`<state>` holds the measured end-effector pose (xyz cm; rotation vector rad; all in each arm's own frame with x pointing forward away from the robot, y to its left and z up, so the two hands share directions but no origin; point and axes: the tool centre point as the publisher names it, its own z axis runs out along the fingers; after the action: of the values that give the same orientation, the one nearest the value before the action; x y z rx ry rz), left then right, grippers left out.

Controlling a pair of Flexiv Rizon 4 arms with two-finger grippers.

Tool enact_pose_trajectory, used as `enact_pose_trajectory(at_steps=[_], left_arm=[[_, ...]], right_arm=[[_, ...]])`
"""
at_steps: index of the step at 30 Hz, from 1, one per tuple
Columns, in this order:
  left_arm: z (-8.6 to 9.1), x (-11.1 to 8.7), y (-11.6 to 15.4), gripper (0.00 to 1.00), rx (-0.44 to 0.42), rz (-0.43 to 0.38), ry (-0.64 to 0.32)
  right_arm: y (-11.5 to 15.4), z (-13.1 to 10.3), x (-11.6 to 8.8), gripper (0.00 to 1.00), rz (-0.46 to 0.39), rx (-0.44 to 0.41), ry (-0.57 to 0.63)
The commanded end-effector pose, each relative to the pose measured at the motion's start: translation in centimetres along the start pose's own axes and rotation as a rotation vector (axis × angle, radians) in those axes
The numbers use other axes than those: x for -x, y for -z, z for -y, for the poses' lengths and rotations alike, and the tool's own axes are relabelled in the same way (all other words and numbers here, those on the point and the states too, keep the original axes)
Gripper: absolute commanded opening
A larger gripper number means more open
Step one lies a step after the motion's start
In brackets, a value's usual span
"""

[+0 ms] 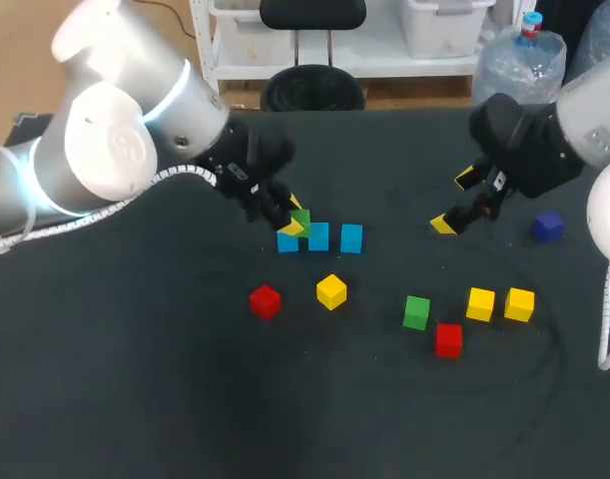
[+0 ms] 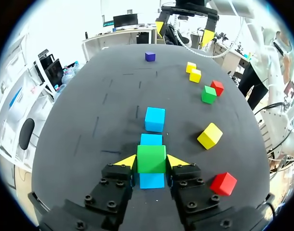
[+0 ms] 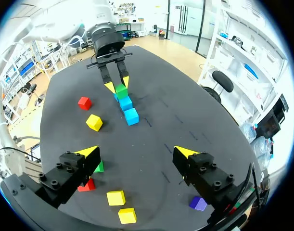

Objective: Place the blue cubes, place green cubes on the blue cubes, place the yellow cubes on the green cubes, then place the red cubes on the yellow cubes, and place purple cube on the red cubes.

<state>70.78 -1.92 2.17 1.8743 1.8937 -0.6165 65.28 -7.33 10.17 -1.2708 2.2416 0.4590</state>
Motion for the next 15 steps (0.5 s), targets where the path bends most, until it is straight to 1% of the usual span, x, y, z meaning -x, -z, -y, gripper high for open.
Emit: enact_pose_trajectory(at_steps=[1,5,8,15], left_arm=[[-0.46,-0.05,-0.12,0.01,-0.010,-0.001,-0.003],[-0.47,-0.07,-0.07,0.03,-0.010,-0.001,-0.001],[-0.43,-0.08,0.00,0.00,-0.009,-0.001,-0.001],[-0.28,-0.07,0.06,0.00,-0.008,0.001,-0.002]], right_arm=[[0.03,-0.12,-0.01,1.00,-0.001,-0.005,-0.001],[0.03,-0.12,-0.01,1.00,-0.001,-0.005,-0.001],[0.03,-0.12,-0.01,1.00,-0.001,-0.005,-0.001],[0.03,-0.12,-0.01,1.00,-0.001,-0.005,-0.001]])
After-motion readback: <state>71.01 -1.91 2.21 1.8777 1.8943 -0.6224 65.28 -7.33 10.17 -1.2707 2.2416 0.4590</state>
